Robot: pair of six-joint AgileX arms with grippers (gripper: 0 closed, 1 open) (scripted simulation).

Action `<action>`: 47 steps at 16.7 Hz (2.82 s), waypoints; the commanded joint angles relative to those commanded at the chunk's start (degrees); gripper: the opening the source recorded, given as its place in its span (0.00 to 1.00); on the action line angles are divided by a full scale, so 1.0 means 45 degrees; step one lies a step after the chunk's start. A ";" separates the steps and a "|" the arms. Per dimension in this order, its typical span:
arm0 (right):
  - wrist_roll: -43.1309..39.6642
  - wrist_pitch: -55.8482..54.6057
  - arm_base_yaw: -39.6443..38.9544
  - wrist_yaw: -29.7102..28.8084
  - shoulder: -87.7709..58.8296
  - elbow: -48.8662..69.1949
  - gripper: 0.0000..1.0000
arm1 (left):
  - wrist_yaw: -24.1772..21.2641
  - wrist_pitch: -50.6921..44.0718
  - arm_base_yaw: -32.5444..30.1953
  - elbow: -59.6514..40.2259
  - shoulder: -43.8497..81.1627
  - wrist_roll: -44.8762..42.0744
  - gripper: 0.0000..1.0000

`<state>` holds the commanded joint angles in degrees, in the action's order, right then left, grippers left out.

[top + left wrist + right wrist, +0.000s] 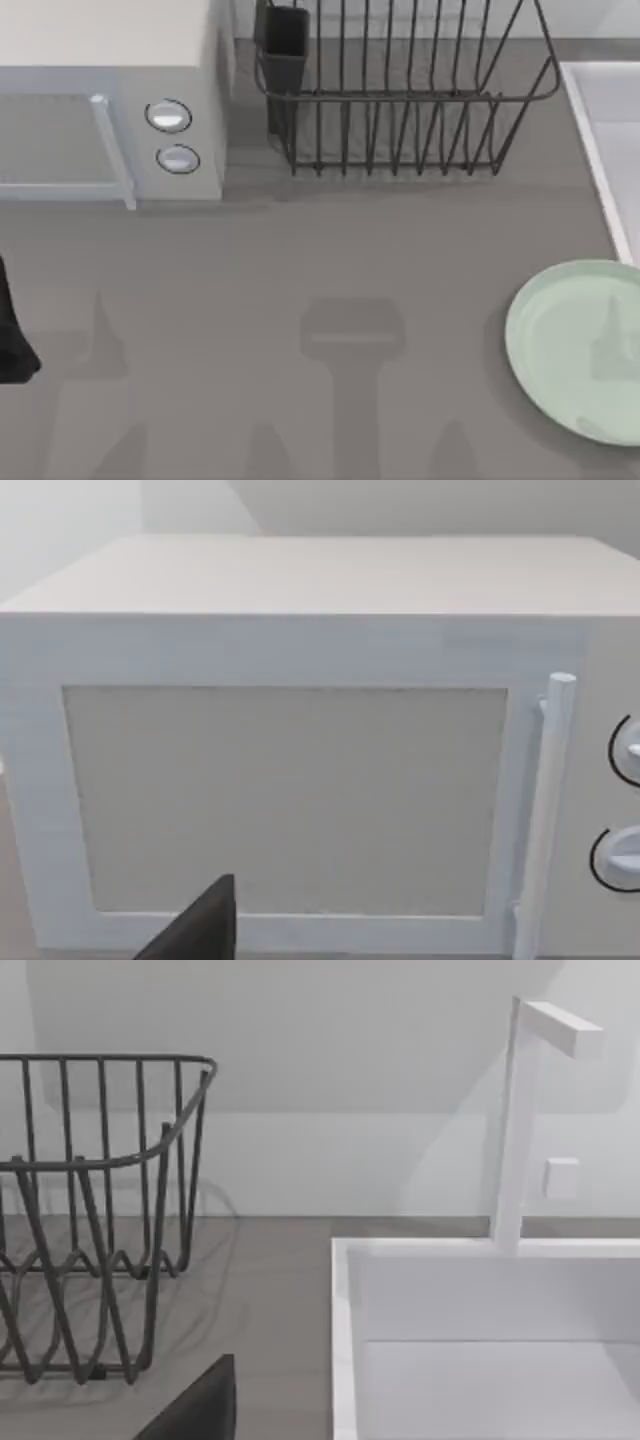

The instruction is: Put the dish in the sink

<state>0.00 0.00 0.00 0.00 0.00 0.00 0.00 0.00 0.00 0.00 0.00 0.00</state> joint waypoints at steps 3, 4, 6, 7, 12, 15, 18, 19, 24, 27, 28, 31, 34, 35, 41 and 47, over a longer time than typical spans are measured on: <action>0.0000 0.0000 0.0000 0.0000 0.0000 0.0000 1.00 | 0.0000 0.0000 0.0000 0.0000 0.0000 0.0000 1.00; 0.0000 0.0000 0.0000 0.0000 0.0000 0.0000 1.00 | 0.0000 0.0000 0.0000 0.0000 0.0000 0.0000 1.00; 0.0000 0.0000 0.0000 0.0000 0.0000 0.0000 1.00 | 0.0000 0.0000 0.0000 0.0000 0.0000 0.0000 1.00; 0.0000 0.0000 0.0000 0.0000 0.0000 0.0000 1.00 | 0.0000 0.0000 0.0000 0.0000 0.0000 0.0000 1.00; 0.0000 0.0000 0.0000 0.0000 0.0000 0.0000 1.00 | 0.0000 0.0000 0.0000 0.0000 0.0000 0.0000 1.00; 0.0000 0.0000 0.0000 0.0000 0.0000 0.0000 1.00 | 0.0000 0.0000 0.0000 0.0000 0.0000 0.0000 1.00; 0.0000 0.0000 0.0000 0.0000 0.0000 0.0000 1.00 | 0.0000 0.0000 0.0000 0.0000 0.0000 0.0000 1.00; 0.0000 0.0000 0.0000 0.0000 0.0000 0.0000 1.00 | 0.0000 0.0000 0.0000 0.0000 0.0000 0.0000 1.00; 0.0002 0.0004 -0.0002 0.0000 -0.0005 0.0005 1.00 | 0.0000 0.0000 0.0000 0.0000 0.0000 0.0000 1.00; 0.0284 0.0618 -0.0276 0.0000 -0.0813 0.0740 1.00 | 0.0000 0.0000 0.0000 0.0000 0.0000 0.0000 1.00; 0.0462 0.1006 -0.0449 0.0000 -0.1355 0.1204 1.00 | 0.0000 0.0000 0.0000 0.0000 0.0000 0.0000 1.00; 0.1188 0.2588 -0.1156 -0.0001 -0.3764 0.3098 1.00 | 0.0000 0.0000 0.0000 0.0000 0.0000 0.0000 1.00; 0.2116 0.4607 -0.2058 -0.0002 -0.7070 0.5513 1.00 | 0.0000 0.0000 0.0000 0.0000 0.0000 0.0000 1.00; 0.2451 0.5338 -0.2385 -0.0002 -0.8297 0.6386 1.00 | 0.0000 0.0000 0.0000 0.0000 0.0000 0.0000 1.00; 0.4473 0.9740 -0.4352 -0.0003 -1.5905 1.1661 1.00 | 0.0000 0.0000 0.0000 0.0000 0.0000 0.0000 1.00; 0.5929 1.2910 -0.5768 -0.0004 -2.1488 1.5467 1.00 | 0.0000 0.0000 0.0000 0.0000 0.0000 0.0000 1.00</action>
<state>26.68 58.09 -25.96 -0.02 -96.69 69.60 0.00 0.00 0.00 0.00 0.00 0.00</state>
